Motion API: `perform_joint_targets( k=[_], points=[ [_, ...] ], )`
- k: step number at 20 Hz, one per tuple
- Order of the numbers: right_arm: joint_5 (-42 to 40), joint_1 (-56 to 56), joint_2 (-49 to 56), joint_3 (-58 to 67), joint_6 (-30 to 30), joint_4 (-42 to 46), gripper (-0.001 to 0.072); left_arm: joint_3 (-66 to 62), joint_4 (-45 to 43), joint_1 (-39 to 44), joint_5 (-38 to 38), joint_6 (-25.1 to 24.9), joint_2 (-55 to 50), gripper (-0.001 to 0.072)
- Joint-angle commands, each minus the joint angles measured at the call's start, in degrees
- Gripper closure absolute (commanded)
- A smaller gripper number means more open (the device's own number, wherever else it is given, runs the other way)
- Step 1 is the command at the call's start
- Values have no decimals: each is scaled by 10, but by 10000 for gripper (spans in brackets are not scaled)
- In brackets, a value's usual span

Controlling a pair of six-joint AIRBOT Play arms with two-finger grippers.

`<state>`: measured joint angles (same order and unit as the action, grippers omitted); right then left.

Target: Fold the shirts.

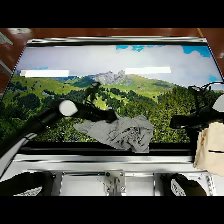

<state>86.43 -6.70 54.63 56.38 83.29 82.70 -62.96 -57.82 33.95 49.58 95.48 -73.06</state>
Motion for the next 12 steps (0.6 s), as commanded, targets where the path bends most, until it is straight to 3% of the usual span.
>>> perform_joint_targets(
  k=[1, 4, 9, 12],
  points=[
    [-11, 0, 5, -1, -3, 45, 22, 16, -70, -148, 162, -13, 70, -5],
    [-19, -1, 26, -8, -13, 63, 22, 84, -62, -227, 220, -13, 84, -5],
    [-16, 0, 52, -64, -15, 62, 23, 204, 31, -194, 98, -24, 66, -5],
    [-14, 0, 52, -75, -15, 63, 23, 217, 43, -158, 63, -24, 15, -5]
  ],
)
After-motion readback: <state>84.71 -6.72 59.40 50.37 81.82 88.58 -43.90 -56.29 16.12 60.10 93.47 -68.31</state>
